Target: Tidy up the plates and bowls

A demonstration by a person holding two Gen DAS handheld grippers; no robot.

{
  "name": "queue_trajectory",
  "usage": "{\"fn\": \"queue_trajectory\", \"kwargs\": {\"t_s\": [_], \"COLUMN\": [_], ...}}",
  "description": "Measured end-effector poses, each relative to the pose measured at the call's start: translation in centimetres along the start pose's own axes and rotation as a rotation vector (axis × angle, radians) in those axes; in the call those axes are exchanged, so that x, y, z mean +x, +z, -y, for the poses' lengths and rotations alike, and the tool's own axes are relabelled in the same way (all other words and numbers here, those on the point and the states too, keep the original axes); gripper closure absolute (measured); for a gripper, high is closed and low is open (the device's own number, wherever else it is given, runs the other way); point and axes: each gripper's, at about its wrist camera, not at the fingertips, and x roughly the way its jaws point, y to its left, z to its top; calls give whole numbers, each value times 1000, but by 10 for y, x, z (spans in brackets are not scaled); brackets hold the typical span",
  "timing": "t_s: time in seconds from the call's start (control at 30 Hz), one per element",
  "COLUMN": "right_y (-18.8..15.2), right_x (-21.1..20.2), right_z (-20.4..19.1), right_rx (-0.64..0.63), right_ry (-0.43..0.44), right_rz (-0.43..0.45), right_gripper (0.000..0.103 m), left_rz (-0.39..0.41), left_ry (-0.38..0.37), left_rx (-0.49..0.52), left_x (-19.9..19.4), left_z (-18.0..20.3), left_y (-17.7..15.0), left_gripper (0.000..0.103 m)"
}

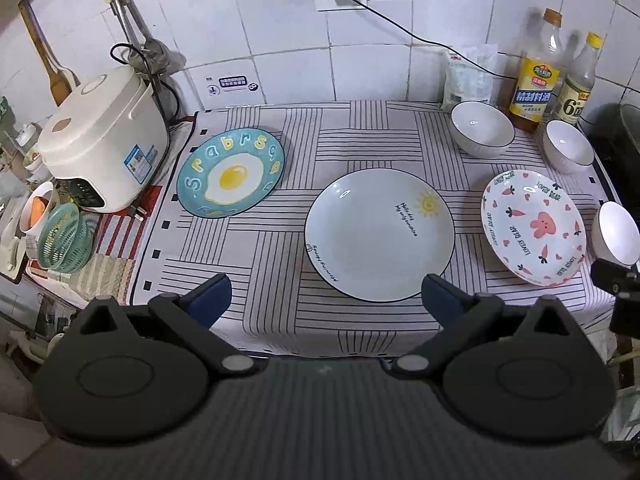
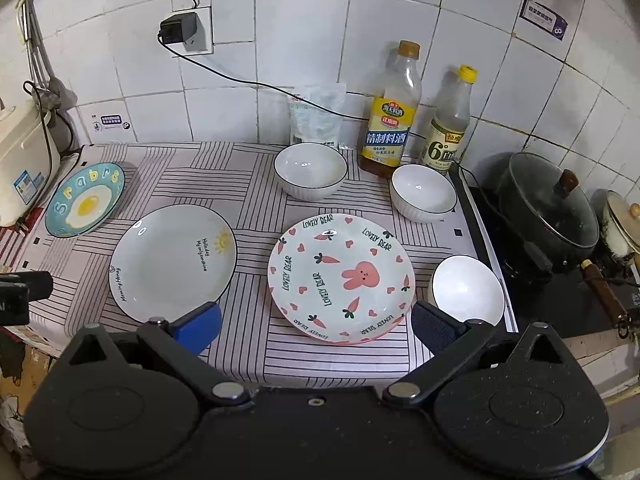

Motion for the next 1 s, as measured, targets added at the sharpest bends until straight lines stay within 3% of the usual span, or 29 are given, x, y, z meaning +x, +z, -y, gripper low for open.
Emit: {"fn": "queue_trajectory", "kwargs": {"t_s": [1.0], "right_y": [-3], "right_x": [10], "right_z": [-3], "right_rx": [22], "right_ry": [15], "right_rz": [-21], "right_gripper": [1], "left_rz": [-31], "left_ry": [-48], "left_rx": [-10], "left_x": [3], "left_z": [-4], "left_y": [-4], "left_gripper": [1]}}
